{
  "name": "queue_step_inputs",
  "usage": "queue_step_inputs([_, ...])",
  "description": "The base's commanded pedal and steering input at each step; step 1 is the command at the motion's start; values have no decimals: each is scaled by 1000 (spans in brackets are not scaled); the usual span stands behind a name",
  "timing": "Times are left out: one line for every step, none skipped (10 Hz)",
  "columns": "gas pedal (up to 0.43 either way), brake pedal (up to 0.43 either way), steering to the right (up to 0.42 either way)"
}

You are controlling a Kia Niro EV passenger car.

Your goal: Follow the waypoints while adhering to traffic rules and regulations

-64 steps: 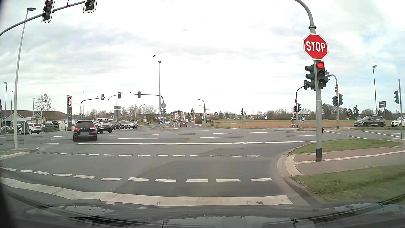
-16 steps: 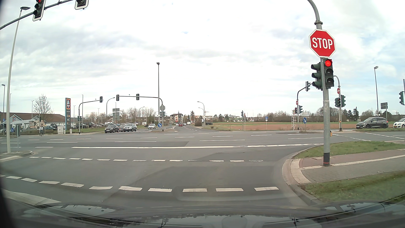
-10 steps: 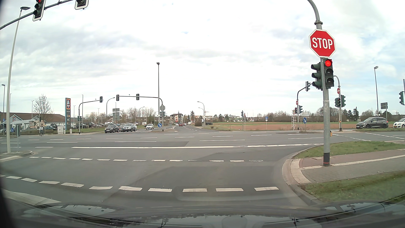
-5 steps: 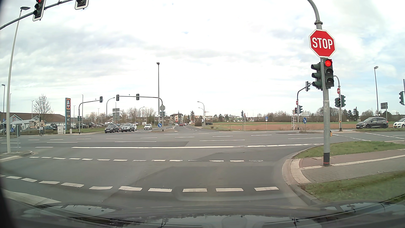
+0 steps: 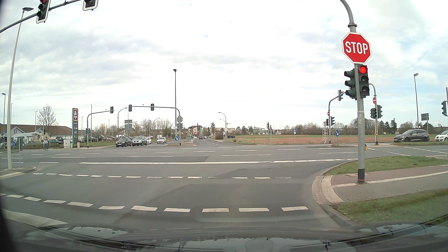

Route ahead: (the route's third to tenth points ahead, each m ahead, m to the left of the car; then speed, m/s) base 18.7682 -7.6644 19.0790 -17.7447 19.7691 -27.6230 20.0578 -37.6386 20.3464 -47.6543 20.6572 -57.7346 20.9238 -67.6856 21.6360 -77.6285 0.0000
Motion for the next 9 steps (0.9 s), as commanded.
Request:
queue_step_inputs([0,287,0])
queue_step_inputs([0,287,-1])
queue_step_inputs([0,287,-1])
queue_step_inputs([0,293,0])
queue_step_inputs([0,287,0])
queue_step_inputs([0,293,0])
queue_step_inputs([0,293,0])
queue_step_inputs([0,293,0])
queue_step_inputs([0,287,-1])
